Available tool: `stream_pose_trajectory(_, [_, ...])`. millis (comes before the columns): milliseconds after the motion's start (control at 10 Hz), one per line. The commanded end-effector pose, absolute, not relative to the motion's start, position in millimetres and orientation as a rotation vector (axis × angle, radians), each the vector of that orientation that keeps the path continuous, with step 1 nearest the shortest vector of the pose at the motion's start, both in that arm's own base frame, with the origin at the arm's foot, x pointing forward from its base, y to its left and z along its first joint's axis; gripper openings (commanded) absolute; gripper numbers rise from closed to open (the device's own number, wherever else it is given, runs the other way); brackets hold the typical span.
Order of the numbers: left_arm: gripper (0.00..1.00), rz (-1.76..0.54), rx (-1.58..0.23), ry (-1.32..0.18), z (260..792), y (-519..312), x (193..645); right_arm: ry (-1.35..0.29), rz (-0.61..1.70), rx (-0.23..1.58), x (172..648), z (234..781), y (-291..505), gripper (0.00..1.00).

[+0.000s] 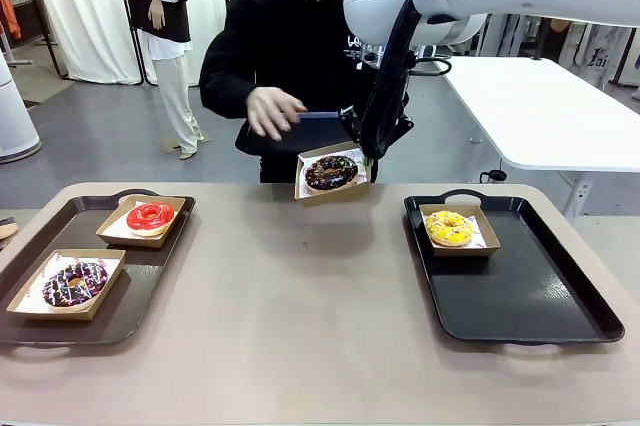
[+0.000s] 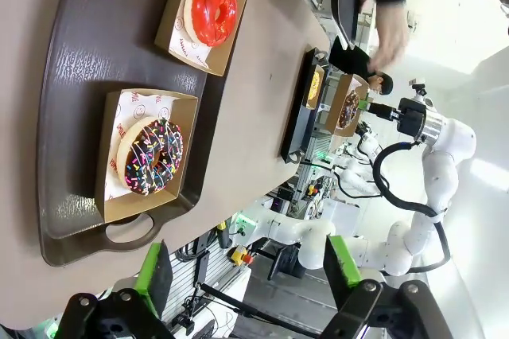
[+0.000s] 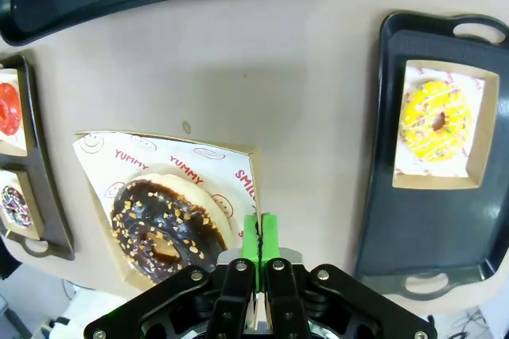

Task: Individually package the donuts and arrange them on the tray.
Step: Place the picked Paper togo box on the Handle tray.

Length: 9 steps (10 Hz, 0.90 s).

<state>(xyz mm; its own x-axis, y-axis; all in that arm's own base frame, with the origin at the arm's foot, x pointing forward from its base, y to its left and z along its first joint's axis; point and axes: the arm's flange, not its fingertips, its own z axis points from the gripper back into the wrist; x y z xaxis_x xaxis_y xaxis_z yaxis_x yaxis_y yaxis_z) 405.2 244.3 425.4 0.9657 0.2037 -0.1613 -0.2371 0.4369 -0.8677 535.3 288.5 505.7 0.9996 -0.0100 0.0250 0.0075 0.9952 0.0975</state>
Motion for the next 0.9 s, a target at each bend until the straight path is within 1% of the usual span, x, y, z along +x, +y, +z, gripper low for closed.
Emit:
stream_pose_trajectory(0, [1.00,0.274,-1.085,0.029,426,246,405,-0.033,-0.017,0.100,533,506,287,0.00])
stream_pose_trajectory(100, [1.00,0.274,-1.085,0.029,426,246,405,-0.025,-0.009,0.098,535,506,289,0.01])
stream_pose_trajectory(200, [1.00,0.274,-1.085,0.029,426,246,405,-0.004,0.035,0.085,524,515,279,0.01])
stream_pose_trajectory(600, [1.00,0.274,-1.085,0.029,426,246,405,0.041,0.107,0.032,450,550,220,0.01])
stream_pose_trajectory(800, [1.00,0.274,-1.085,0.029,426,246,405,0.063,0.093,0.061,427,553,180,0.01])
